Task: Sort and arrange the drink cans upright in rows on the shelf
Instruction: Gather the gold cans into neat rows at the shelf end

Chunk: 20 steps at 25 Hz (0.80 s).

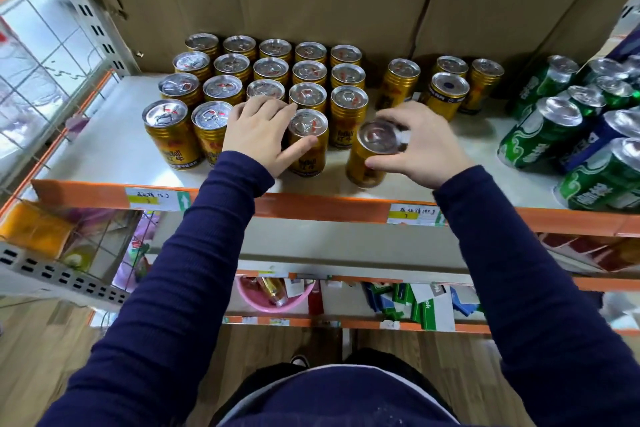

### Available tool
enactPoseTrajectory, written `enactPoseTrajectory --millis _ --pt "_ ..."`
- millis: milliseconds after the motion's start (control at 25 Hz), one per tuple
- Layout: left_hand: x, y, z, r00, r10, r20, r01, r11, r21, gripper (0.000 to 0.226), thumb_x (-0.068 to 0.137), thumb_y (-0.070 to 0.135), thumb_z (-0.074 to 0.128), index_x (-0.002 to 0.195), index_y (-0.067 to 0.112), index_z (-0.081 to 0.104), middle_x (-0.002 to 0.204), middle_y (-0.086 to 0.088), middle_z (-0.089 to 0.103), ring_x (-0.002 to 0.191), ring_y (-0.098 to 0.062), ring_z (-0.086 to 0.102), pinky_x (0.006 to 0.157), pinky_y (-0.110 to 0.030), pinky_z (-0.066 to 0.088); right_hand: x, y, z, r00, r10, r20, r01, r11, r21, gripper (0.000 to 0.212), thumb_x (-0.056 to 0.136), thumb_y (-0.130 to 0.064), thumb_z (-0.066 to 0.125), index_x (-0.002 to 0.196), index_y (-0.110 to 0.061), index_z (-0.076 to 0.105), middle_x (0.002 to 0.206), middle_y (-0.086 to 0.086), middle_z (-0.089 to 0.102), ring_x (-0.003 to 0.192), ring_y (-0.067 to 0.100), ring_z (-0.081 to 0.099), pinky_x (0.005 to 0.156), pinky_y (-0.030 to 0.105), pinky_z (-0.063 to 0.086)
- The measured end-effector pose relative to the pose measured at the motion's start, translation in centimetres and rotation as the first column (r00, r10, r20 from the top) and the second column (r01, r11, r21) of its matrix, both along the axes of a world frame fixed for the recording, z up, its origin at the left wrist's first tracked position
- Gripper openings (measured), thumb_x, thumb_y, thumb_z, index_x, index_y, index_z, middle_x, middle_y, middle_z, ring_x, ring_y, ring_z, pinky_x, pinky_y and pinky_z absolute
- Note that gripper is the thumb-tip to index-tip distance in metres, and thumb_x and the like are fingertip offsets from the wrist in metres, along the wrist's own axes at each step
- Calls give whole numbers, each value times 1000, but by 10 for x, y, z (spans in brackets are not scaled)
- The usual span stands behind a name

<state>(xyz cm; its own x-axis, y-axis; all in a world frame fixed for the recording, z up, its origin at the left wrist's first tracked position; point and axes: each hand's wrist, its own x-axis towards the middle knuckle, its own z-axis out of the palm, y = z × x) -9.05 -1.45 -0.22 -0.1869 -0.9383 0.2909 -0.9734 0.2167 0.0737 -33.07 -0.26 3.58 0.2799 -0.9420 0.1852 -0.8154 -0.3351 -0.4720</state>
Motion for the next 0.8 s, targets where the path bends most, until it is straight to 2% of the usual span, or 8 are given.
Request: enactPoseTrajectory --millis 120,200,280,360,440,520,680,800 --pt "0 0 -2 1000 8 4 -8 1000 -22 87 78 71 13 133 15 49 132 -7 55 127 -29 40 100 -43 29 26 -4 -10 999 42 -5 -42 999 -17 78 72 -27 80 139 -10 44 132 8 50 121 20 46 99 24 35" --pt "0 0 -2 1000 14 2 -14 1000 -9 88 77 72 11 134 15 49 132 -6 54 127 -28 40 102 -43 28 33 -8 -14 1000 -1 -25 0 1000 -10 82 72 -26 80 141 -12 38 133 8 46 123 21 44 100 25 35" --pt "1 0 -2 1000 15 -1 -15 1000 2 88 77 72 11 134 15 48 133 -6 54 128 -28 40 103 -43 27 34 -10 -14 997 -78 -11 78 997 17 82 70 -28 82 138 -14 40 131 8 46 121 22 46 101 30 39" --pt "0 0 -2 1000 21 3 -21 1000 -3 88 77 72 11 134 16 48 133 -6 54 128 -28 39 103 -44 26 35 -11 -13 993 -110 -41 111 993 30 75 70 -33 81 133 -15 46 126 9 50 113 21 48 95 31 43" --pt "0 1 -2 1000 27 5 -27 1000 5 89 76 72 10 134 16 48 134 -6 53 129 -27 39 105 -44 25 36 -9 -13 991 -107 -79 108 994 8 60 71 -36 79 123 -16 56 114 8 54 99 16 46 82 26 38" --pt "-1 1 -2 1000 27 1 -27 1000 0 89 76 72 10 134 16 48 134 -6 53 129 -27 39 105 -43 24 37 -5 -16 988 -143 -50 143 990 -17 52 70 -36 78 115 -15 60 105 5 50 91 13 42 77 23 33" --pt "0 2 -1 1000 23 -5 -23 1000 1 90 75 73 10 133 17 50 134 -5 53 129 -26 39 107 -44 22 45 -1 -28 969 -245 27 246 968 -42 56 69 -35 76 116 -11 57 111 7 52 96 16 46 76 21 32" --pt "1 1 0 1000 9 -17 -9 1000 22 83 79 72 20 135 17 47 138 -3 49 132 -25 36 113 -47 11 49 -2 -34 956 -288 64 291 956 -48 53 73 -37 73 116 -12 56 114 8 52 93 13 41 75 22 32"
